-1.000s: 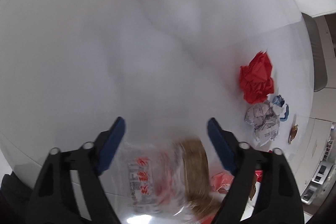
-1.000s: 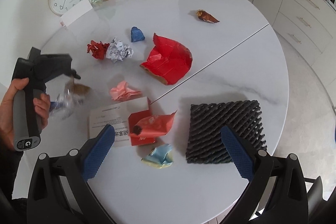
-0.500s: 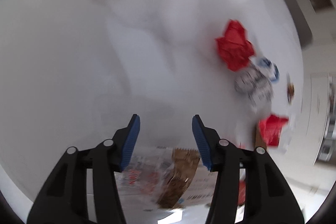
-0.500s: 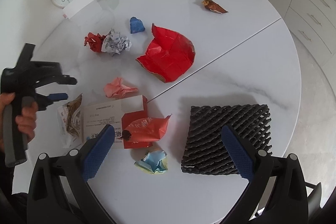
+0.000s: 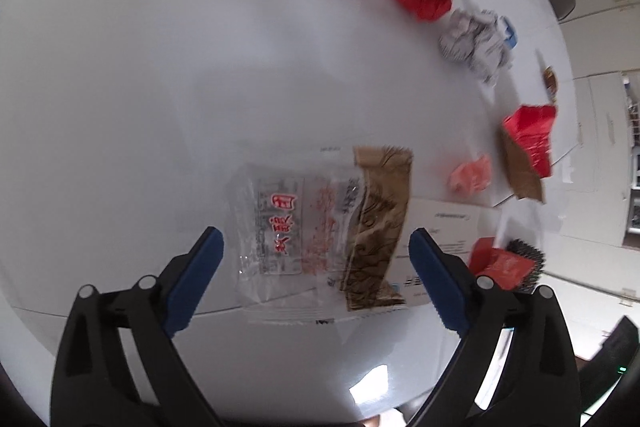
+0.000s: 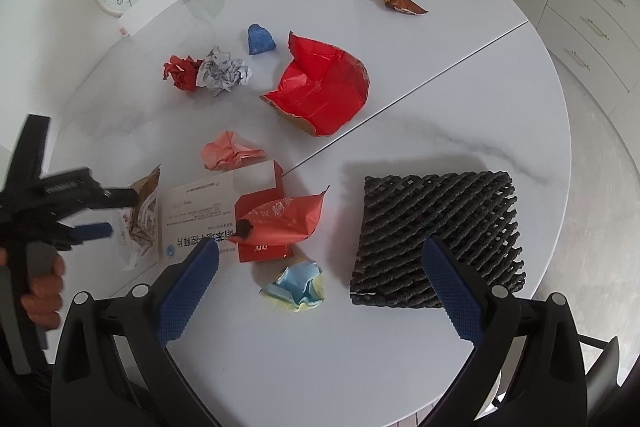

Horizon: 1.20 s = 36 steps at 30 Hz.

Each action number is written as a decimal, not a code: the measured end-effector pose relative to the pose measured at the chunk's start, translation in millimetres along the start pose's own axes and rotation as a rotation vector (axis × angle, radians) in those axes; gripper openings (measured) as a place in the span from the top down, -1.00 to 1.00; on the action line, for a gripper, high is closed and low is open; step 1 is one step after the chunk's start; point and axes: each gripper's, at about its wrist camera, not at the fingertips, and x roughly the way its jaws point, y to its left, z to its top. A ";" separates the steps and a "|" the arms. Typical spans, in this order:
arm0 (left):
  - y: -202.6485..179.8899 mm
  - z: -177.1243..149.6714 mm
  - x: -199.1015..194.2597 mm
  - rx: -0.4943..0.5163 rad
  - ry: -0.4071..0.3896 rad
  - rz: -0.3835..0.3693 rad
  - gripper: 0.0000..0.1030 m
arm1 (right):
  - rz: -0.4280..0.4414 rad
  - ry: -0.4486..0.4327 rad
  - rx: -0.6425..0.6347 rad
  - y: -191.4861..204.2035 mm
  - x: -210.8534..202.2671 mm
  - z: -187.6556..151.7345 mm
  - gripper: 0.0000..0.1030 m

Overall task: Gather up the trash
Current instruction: 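Grasp the clear snack wrapper with brown print with the left tool, then grasp the red wrapper with the right tool while the left tool holds the snack wrapper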

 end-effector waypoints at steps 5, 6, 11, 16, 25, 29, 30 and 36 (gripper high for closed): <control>-6.3 -3.5 12.5 0.041 -0.008 0.037 -0.47 | 0.005 -0.004 -0.003 2.6 -0.8 -1.6 -0.95; -9.2 -3.6 15.5 0.050 -0.007 0.026 -0.47 | 0.005 -0.004 -0.003 2.6 -0.6 -1.6 -0.95; -12.1 -6.9 14.3 0.087 -0.032 -0.002 -0.13 | 0.005 0.003 -0.011 5.3 5.0 -1.1 -0.95; -14.9 -1.1 11.5 0.111 -0.035 -0.018 0.00 | 0.019 0.020 -0.035 12.7 21.7 3.6 -0.95; -9.3 -3.8 -3.9 0.150 -0.066 -0.052 0.08 | 0.075 0.069 0.040 20.1 49.6 13.4 -0.88; -4.7 -8.1 -13.4 0.181 -0.075 -0.063 0.08 | 0.077 0.105 0.081 20.2 61.1 15.5 -0.48; -5.1 -8.1 -14.4 0.188 -0.075 -0.062 0.08 | 0.075 0.111 0.084 20.2 62.9 15.3 -0.39; -7.0 -8.7 -20.2 0.207 -0.087 -0.071 0.08 | 0.062 0.111 0.064 23.1 64.9 14.1 -0.07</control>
